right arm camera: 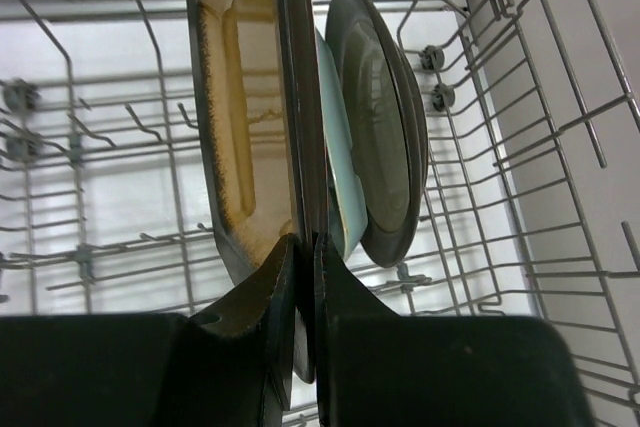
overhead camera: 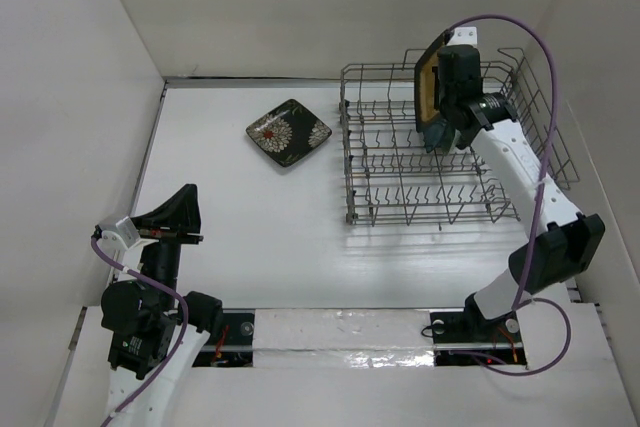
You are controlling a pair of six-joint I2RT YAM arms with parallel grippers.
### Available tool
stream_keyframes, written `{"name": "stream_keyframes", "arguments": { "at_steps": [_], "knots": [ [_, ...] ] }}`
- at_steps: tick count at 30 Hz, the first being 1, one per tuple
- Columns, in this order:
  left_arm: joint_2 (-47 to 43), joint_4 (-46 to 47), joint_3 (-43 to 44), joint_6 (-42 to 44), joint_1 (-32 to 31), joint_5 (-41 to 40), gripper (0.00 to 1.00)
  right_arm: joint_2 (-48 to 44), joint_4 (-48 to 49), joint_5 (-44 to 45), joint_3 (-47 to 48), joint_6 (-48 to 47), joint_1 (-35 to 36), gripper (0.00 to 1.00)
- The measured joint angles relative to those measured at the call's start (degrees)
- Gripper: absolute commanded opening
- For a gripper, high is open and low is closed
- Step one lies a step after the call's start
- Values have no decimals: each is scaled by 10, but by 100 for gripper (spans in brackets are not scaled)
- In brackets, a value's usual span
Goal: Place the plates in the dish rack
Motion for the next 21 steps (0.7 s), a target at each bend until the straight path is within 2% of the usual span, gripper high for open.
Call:
{"name": "stream_keyframes", "arguments": {
  "at_steps": [21],
  "knots": [
    [0, 0, 0, 0, 0, 0, 7, 139, -64, 29, 57, -51, 24, 0]
  ]
}}
